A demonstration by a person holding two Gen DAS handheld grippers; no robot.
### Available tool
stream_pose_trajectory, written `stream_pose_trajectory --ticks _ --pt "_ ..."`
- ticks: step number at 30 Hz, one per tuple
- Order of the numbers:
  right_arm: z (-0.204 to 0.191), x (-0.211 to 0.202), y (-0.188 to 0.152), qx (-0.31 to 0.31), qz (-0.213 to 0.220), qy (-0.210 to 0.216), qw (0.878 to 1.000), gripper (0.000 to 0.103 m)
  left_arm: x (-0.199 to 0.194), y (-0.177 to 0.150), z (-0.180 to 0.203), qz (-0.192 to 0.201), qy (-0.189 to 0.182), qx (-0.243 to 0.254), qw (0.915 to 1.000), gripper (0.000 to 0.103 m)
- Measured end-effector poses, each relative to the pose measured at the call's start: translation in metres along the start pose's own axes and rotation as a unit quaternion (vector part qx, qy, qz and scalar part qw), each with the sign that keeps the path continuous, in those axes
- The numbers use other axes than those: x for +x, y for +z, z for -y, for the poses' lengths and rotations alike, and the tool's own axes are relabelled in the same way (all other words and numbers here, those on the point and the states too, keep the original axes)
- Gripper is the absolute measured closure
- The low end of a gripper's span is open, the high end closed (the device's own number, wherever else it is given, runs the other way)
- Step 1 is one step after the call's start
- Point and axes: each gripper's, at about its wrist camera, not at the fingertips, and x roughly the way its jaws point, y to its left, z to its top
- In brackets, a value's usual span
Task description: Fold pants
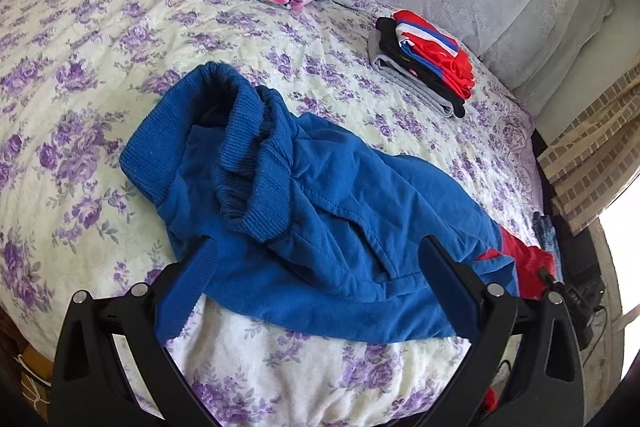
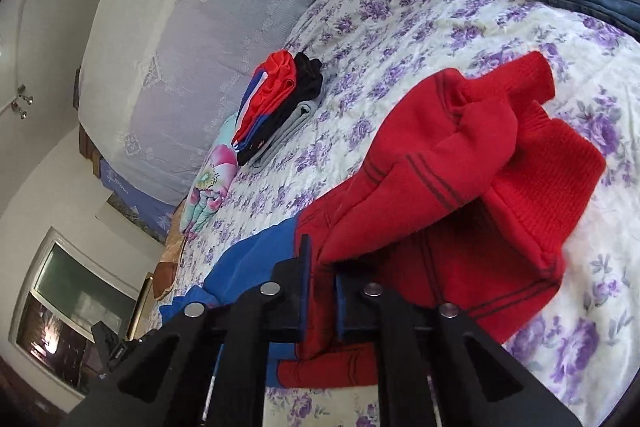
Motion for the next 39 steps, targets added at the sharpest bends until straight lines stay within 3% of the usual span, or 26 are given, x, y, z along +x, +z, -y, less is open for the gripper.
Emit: stream_pose_trajectory --ticks 5,8,12,15,21,25,33,39 --pt "0.004 0.007 -0.002 -0.019 -0.006 -0.032 0.999 0.096 -0.005 0.009 -0.008 0.002 -0.031 -0.021 0.9993 0.008" --pt "0.019 0.012 -0.005 0.003 -0.015 -0.035 0.999 0.098 0.004 0.010 -0.004 -0.015 -0.013 -0.011 0.9997 0.030" --pt "0.022 0.013 -0.006 0.008 -0.015 -0.032 0.999 0.099 0.015 0.006 -0.007 -0.038 0.010 -0.008 0.9992 0.036" --pt "0.023 0.014 -0.006 0.007 -0.016 -0.030 0.999 0.099 0.019 0.000 -0.014 -0.062 0.002 -0.014 0.9980 0.038" --pt "0.023 0.014 -0.009 -0.002 -0.012 -0.030 0.999 0.099 0.031 0.002 -0.002 -0.064 -0.010 -0.008 0.9978 0.039" --pt "0.023 0.008 -0.009 -0.004 -0.002 -0.018 1.000 0.099 0.052 0.014 0.009 -0.075 -0.010 0.001 0.9971 0.094" --pt "-0.009 -0.014 0.017 -0.048 0.026 0.009 0.998 0.100 -0.003 0.059 0.038 0.029 -0.023 0.047 0.9982 0.098" --pt "-0.042 0.008 0.080 -0.069 0.034 0.026 0.997 0.100 0.001 0.118 0.053 0.064 -0.009 0.051 0.9966 0.098"
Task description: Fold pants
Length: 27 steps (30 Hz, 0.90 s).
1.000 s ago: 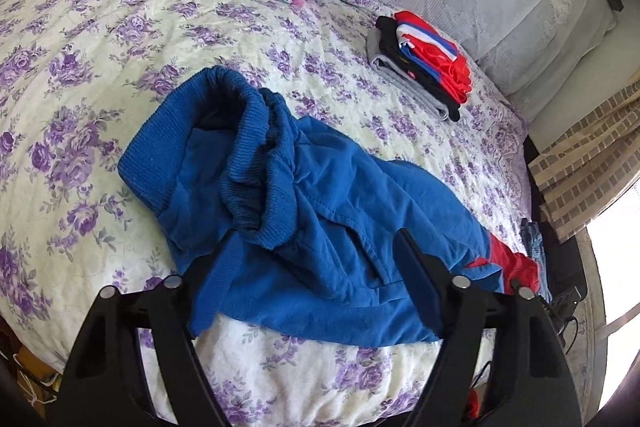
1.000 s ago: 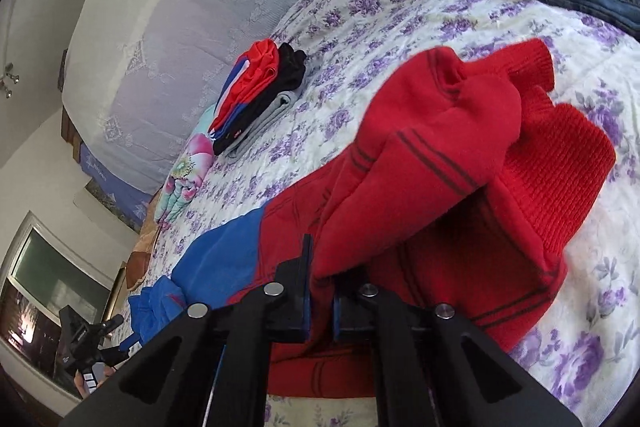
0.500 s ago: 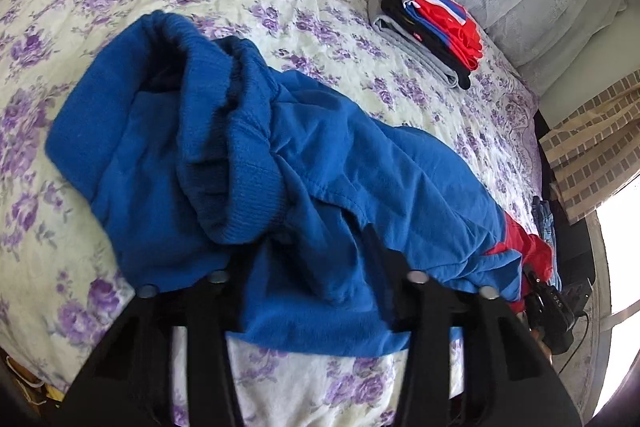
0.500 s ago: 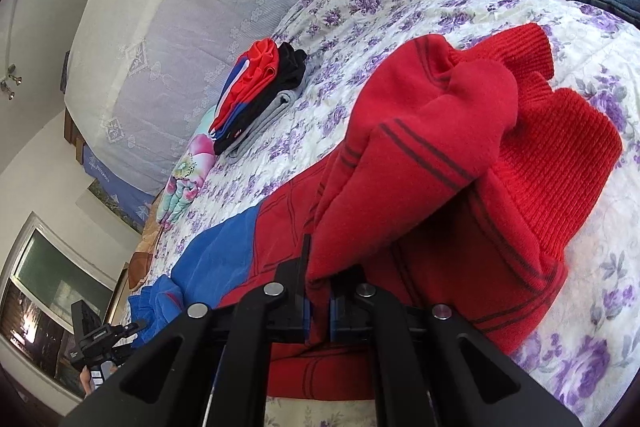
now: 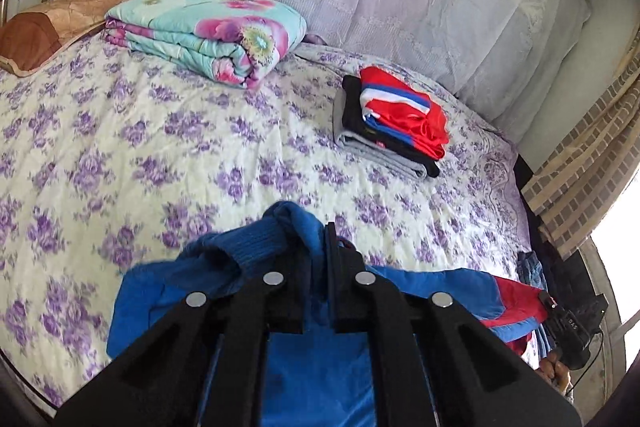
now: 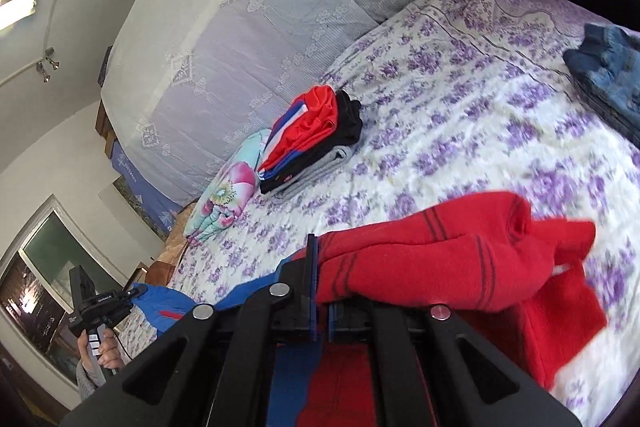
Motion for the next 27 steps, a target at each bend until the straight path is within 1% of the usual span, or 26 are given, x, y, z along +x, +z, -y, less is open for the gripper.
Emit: stream_pose_trajectory --ticks 2,3,4,5,6,7,8,9,10,11,12,13,15,16,17,19,21,22,23,24,27 --pt "-0.001 0.035 0.032 0.018 -0.012 0.000 1.000 0.099 0.022 0.028 -0.006 0.009 0.010 -0.019 0.9997 0.098" --pt "0.002 0.060 0.048 0.035 -0.025 -0.005 0.999 0.095 0.039 0.042 -0.014 0.015 0.020 -0.044 0.9987 0.097" --pt "0.006 0.085 0.061 0.045 -0.045 -0.017 0.998 0.087 0.058 0.053 -0.023 0.012 0.032 -0.064 0.9974 0.096" --pt "0.008 0.108 0.071 0.048 -0.067 -0.038 0.996 0.071 0.079 0.063 -0.032 0.001 0.049 -0.079 0.9957 0.095" --pt "0.008 0.123 0.077 0.045 -0.077 -0.069 0.994 0.062 0.099 0.068 -0.043 -0.018 0.067 -0.096 0.9930 0.095" --pt "0.006 0.126 0.077 0.042 -0.070 -0.087 0.993 0.058 0.111 0.067 -0.054 -0.037 0.082 -0.117 0.9890 0.095" --pt "0.001 0.123 0.075 0.034 -0.060 -0.082 0.994 0.056 0.117 0.062 -0.062 -0.051 0.081 -0.132 0.9866 0.095" --pt "-0.004 0.119 0.072 0.019 -0.054 -0.066 0.996 0.042 0.117 0.056 -0.065 -0.054 0.064 -0.128 0.9882 0.095" --pt "-0.007 0.111 0.069 0.002 -0.044 -0.060 0.997 0.033 0.113 0.048 -0.065 -0.049 0.051 -0.112 0.9912 0.092" --pt "-0.009 0.104 0.067 -0.014 -0.032 -0.068 0.997 0.032 0.107 0.044 -0.062 -0.040 0.051 -0.089 0.9939 0.084" --pt "-0.010 0.097 0.066 -0.029 -0.022 -0.082 0.996 0.032 0.101 0.042 -0.060 -0.032 0.058 -0.071 0.9952 0.079" --pt "-0.010 0.092 0.066 -0.040 -0.015 -0.094 0.995 0.032 0.095 0.041 -0.058 -0.022 0.066 -0.057 0.9960 0.070" --pt "-0.008 0.086 0.062 -0.059 -0.018 -0.110 0.992 0.032 0.085 0.041 -0.057 -0.010 0.070 -0.047 0.9964 0.063" --pt "-0.006 0.084 0.059 -0.067 -0.023 -0.117 0.991 0.032 0.080 0.040 -0.057 -0.003 0.078 -0.045 0.9959 0.052" --pt "-0.002 0.083 0.055 -0.071 -0.027 -0.126 0.989 0.032 0.074 0.039 -0.057 0.008 0.090 -0.041 0.9951 0.048" --pt "0.011 0.077 0.049 -0.067 -0.024 -0.153 0.986 0.032 0.064 0.037 -0.060 0.032 0.106 -0.029 0.9934 0.048" --pt "0.032 0.065 0.045 -0.033 -0.015 -0.178 0.983 0.032 0.052 0.036 -0.066 0.045 0.117 -0.026 0.9918 0.047" --pt "0.044 0.061 0.043 -0.012 -0.017 -0.181 0.983 0.032 0.047 0.035 -0.071 0.047 0.115 -0.030 0.9918 0.045" --pt "0.054 0.059 0.042 0.005 -0.024 -0.181 0.983 0.032 0.045 0.035 -0.077 0.046 0.112 -0.035 0.9920 0.042" --pt "0.062 0.059 0.040 0.019 -0.030 -0.181 0.983 0.032 0.044 0.034 -0.083 0.043 0.114 -0.039 0.9918 0.041" --pt "0.080 0.070 0.034 0.048 -0.057 -0.177 0.981 0.032 0.052 0.029 -0.094 0.025 0.133 -0.043 0.9898 0.040"
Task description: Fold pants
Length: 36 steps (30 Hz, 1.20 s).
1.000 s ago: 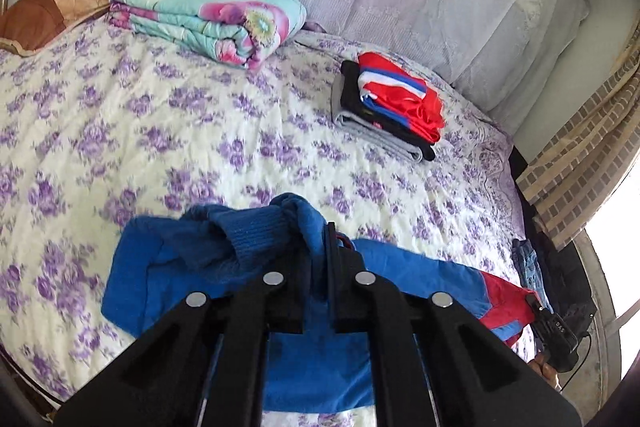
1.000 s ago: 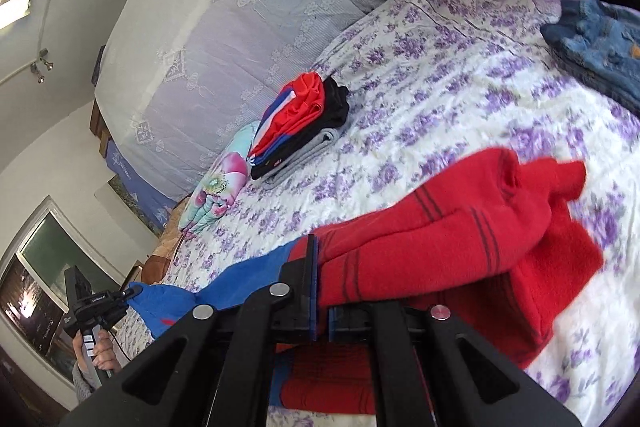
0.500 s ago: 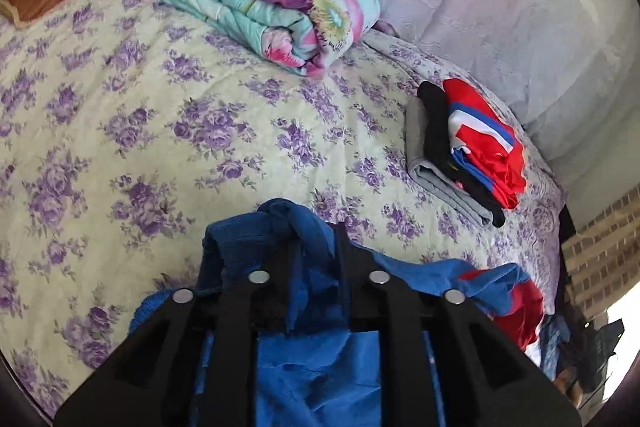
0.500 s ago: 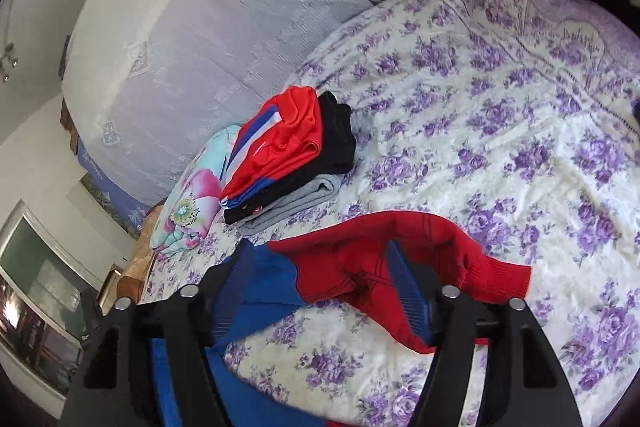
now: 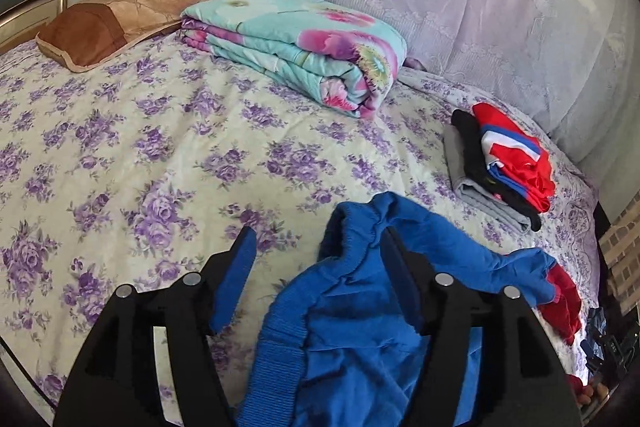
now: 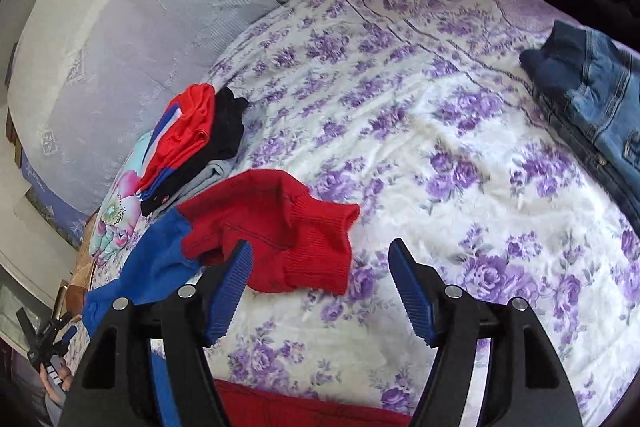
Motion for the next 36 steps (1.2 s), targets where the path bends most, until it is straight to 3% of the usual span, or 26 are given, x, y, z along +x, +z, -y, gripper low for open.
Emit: stream_pose_trajectory --ticks 3,5,7,9,12,14,17,20,22,23,25,29,32,36 --pt "-0.004 0.020 0.000 0.011 -0.030 0.017 0.999 0.036 0.011 -0.008 0.000 -0.018 -0.003 0.003 0.9998 0.040" --pt "-0.009 0.039 0.001 0.013 -0.054 0.022 0.998 0.046 0.020 -0.010 0.007 -0.031 -0.004 0.014 0.9994 0.040" --pt "-0.014 0.053 0.003 0.007 -0.061 0.024 0.998 0.057 0.030 -0.009 0.016 -0.040 0.002 0.027 0.9988 0.040" --pt "-0.025 0.051 0.009 -0.014 -0.041 0.030 0.999 0.081 0.040 -0.005 0.024 -0.051 0.006 0.036 0.9980 0.040" --pt "-0.046 0.023 0.033 -0.059 0.044 0.017 0.997 0.083 0.052 0.004 0.035 -0.061 0.018 0.049 0.9968 0.040" --pt "-0.051 0.017 0.048 -0.085 0.077 -0.025 0.993 0.084 0.059 0.010 0.042 -0.054 0.035 0.055 0.9964 0.039" --pt "-0.037 0.036 0.052 -0.088 0.075 -0.081 0.990 0.085 0.078 0.016 0.047 -0.055 0.060 0.062 0.9947 0.032" --pt "-0.021 0.052 0.038 -0.078 0.065 -0.073 0.992 0.085 0.107 0.015 0.043 -0.076 0.096 0.065 0.9904 0.032" --pt "-0.018 0.055 0.037 -0.071 0.058 -0.073 0.993 0.084 0.125 0.013 0.035 -0.090 0.109 0.057 0.9883 0.041" --pt "-0.017 0.053 0.039 -0.069 0.065 -0.071 0.993 0.083 0.129 0.014 0.033 -0.090 0.112 0.051 0.9883 0.042" --pt "-0.016 0.044 0.039 -0.064 0.096 -0.089 0.989 0.063 0.129 0.021 0.034 -0.077 0.119 0.041 0.9891 0.045" --pt "-0.022 0.026 0.037 -0.068 0.145 -0.080 0.984 0.063 0.137 0.026 0.034 -0.068 0.123 0.025 0.9897 0.045" --pt "-0.058 0.024 0.026 -0.136 0.133 -0.051 0.980 0.063 0.123 0.025 0.035 -0.042 0.100 0.019 0.9939 0.045" --pt "-0.115 0.051 -0.002 -0.229 0.057 -0.019 0.972 0.063 0.089 0.023 0.040 -0.019 0.049 0.017 0.9985 0.044"
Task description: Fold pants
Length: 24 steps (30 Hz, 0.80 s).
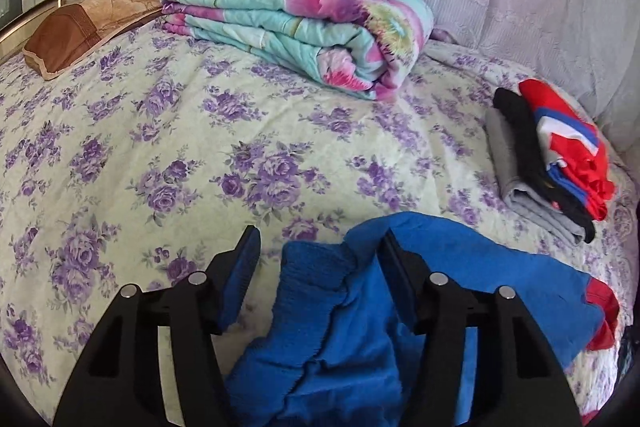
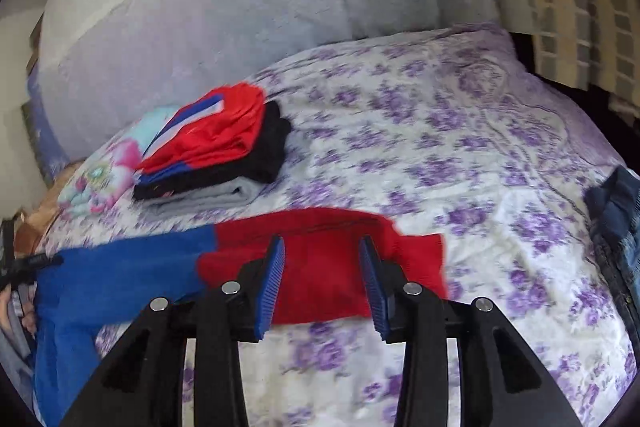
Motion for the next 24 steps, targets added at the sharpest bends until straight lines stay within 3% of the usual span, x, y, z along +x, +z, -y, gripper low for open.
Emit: stream_pose_trajectory --ticks 3,5,6,9,12,16,20,21,22,24 --pt "-0.036 0.033 -0.010 -0.068 -0.074 0.007 0.995 0.055 -0.027 -0.006 0.002 0.023 -0.014 0.018 0.9995 0.031" --pt "-0.046 0.039 -0.019 -0.089 -0.086 -0.018 0.992 0.055 -0.040 -0.012 0.002 0.028 -0.007 0.034 0.9990 0.030" --pt "-0.046 0.032 -0.022 -0.081 -0.085 -0.007 0.993 0.055 -0.045 -0.016 -0.001 0.031 -0.006 0.039 0.9987 0.030" --pt "-0.033 0.014 -0.030 -0.011 -0.100 0.071 0.992 0.055 -0.053 -0.028 -0.009 0.030 -0.028 0.044 0.9982 0.029" --pt "-0.023 0.030 -0.038 0.066 -0.138 0.121 0.981 0.056 -0.045 -0.042 -0.014 0.025 -0.051 0.037 0.9977 0.029" --pt "-0.003 0.065 -0.044 0.195 -0.164 0.163 0.953 0.064 -0.027 -0.048 -0.022 -0.002 -0.056 0.007 0.9984 0.029" --pt "0.001 0.080 -0.039 0.240 -0.141 0.177 0.944 0.068 -0.019 -0.046 -0.040 -0.017 -0.080 -0.038 0.9959 0.027" --pt "0.000 0.081 -0.039 0.239 -0.137 0.181 0.944 0.072 -0.018 -0.046 -0.043 -0.019 -0.078 -0.046 0.9957 0.027" --pt "-0.002 0.080 -0.038 0.229 -0.132 0.181 0.947 0.089 -0.016 -0.047 -0.044 -0.021 -0.077 -0.051 0.9955 0.027" --pt "-0.003 0.072 -0.035 0.212 -0.116 0.179 0.954 0.099 -0.016 -0.047 -0.042 -0.020 -0.074 -0.047 0.9959 0.027"
